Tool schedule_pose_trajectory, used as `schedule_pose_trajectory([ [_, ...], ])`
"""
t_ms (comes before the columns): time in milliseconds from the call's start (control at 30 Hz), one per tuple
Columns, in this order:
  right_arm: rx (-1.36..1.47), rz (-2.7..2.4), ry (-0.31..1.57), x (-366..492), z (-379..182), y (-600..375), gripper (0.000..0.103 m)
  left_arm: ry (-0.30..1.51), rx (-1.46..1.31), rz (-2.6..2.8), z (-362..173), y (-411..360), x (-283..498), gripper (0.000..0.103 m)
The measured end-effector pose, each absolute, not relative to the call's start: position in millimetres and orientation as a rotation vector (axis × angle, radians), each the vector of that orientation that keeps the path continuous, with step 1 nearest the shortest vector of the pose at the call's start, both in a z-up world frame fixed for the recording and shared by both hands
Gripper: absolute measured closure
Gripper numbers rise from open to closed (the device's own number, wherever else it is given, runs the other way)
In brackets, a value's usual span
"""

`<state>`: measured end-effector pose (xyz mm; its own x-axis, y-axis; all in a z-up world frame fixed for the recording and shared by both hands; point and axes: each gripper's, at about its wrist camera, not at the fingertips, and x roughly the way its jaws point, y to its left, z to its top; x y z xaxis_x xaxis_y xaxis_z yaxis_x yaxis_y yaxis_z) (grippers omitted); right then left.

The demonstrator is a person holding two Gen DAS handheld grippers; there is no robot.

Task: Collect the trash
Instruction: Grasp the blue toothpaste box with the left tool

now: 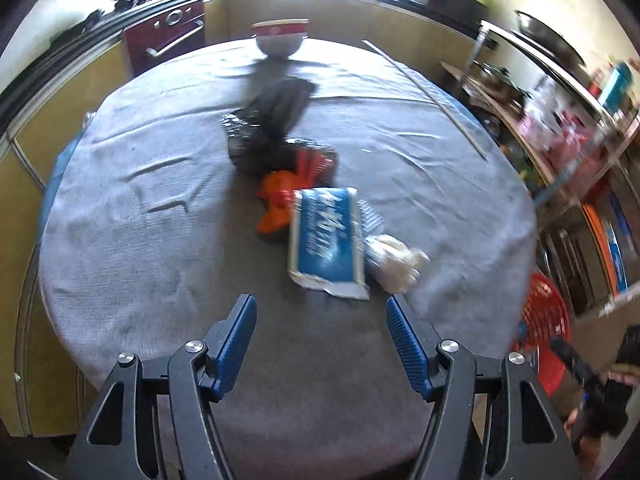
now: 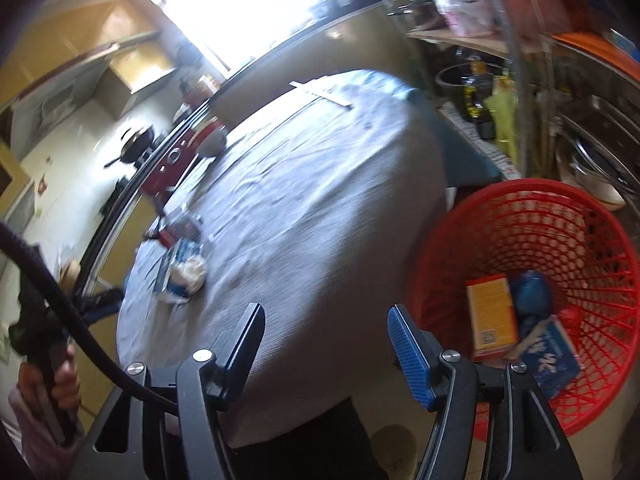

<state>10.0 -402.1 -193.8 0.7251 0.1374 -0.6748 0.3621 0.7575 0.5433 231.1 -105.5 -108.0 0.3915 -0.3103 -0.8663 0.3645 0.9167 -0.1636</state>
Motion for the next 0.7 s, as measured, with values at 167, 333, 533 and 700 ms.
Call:
schedule_pose_trajectory([
  [167, 0.681, -0.108, 0.787, 18, -190, -383, 0.035, 1.143, 0.031, -0.428, -128, -112, 260, 0.035],
  [333, 0.668, -0.107, 0.799, 24, -188, -378, 0.035, 1.173, 0.059, -0.452, -141, -130, 275, 0.035],
  [533, 0.664, -0.104, 0.807, 29, -188, -377, 0.035, 1.183, 0.085, -0.455, -156, -145, 282, 0.035],
  [700, 0.659, -0.094, 0.816, 35, -189, -372, 0.035, 1.206, 0.044, -0.460, -165, -142, 289, 0.044],
])
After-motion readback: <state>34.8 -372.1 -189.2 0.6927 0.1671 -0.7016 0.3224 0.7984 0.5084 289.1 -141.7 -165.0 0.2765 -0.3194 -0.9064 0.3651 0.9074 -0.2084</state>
